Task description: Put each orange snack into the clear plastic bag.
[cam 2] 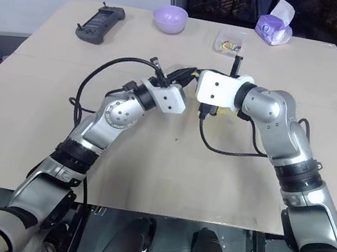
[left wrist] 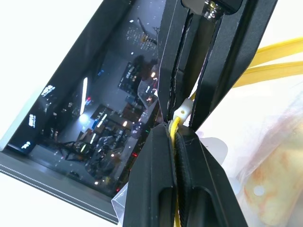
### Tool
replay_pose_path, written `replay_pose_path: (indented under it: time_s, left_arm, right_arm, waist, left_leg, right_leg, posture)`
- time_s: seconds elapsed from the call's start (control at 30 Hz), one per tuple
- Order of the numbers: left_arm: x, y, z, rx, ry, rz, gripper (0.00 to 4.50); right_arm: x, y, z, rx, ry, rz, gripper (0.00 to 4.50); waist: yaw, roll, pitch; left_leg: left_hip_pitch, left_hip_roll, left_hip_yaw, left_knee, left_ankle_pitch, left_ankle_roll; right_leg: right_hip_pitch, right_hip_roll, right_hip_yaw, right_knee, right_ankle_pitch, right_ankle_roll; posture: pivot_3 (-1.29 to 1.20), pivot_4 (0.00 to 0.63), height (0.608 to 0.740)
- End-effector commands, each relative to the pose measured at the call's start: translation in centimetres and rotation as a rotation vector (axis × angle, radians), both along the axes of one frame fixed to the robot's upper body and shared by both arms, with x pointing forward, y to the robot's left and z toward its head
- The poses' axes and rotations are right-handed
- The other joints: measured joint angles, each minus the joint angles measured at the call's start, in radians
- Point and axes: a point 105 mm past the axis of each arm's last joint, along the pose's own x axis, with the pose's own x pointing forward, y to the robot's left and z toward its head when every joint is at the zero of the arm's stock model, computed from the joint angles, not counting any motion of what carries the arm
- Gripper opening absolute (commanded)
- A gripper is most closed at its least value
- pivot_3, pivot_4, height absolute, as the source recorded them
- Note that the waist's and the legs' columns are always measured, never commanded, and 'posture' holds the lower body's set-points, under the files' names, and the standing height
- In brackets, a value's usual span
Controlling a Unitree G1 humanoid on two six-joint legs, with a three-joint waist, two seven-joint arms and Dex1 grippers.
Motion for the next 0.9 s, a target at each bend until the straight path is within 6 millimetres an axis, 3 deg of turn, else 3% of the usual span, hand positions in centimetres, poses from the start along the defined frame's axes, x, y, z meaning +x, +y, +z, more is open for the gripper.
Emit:
replay_pose_path:
  time_s: [0.03,0.5,0.8,0.9]
  left_arm:
    - [0.9,1.2,-0.2,-0.016,0.015,0.079,0.00]
    - [2.4,4.2,0.3,-0.050,-0.030,0.235,0.00]
    - [2.3,3.7,-0.1,-0.051,-0.013,0.210,0.00]
    - [2.2,3.5,-0.2,-0.052,-0.011,0.204,0.00]
  right_arm:
    - [-0.4,-0.5,2.7,0.039,-0.095,-0.007,0.39]
    - [1.2,-3.1,2.4,0.017,-0.106,-0.133,0.39]
    - [0.9,-2.7,2.5,0.033,-0.109,-0.112,0.39]
    - [0.7,-2.5,2.5,0.036,-0.108,-0.100,1.23]
  waist:
    - [0.000,0.000,0.000]
    - [0.000,0.000,0.000]
    - [0.000,0.000,0.000]
    - [0.000,0.000,0.000]
  left_leg:
    - [0.000,0.000,0.000,0.000,0.000,0.000]
    - [0.000,0.000,0.000,0.000,0.000,0.000]
    - [0.000,0.000,0.000,0.000,0.000,0.000]
    - [0.000,0.000,0.000,0.000,0.000,0.000]
  right_leg:
    - [0.000,0.000,0.000,0.000,0.000,0.000]
    - [0.000,0.000,0.000,0.000,0.000,0.000]
    - [0.000,0.000,0.000,0.000,0.000,0.000]
    - [0.000,0.000,0.000,0.000,0.000,0.000]
  posture:
    - [0.00,0.150,0.740]
    - [0.00,0.150,0.740]
    - [0.00,0.150,0.740]
    - [0.00,0.150,0.740]
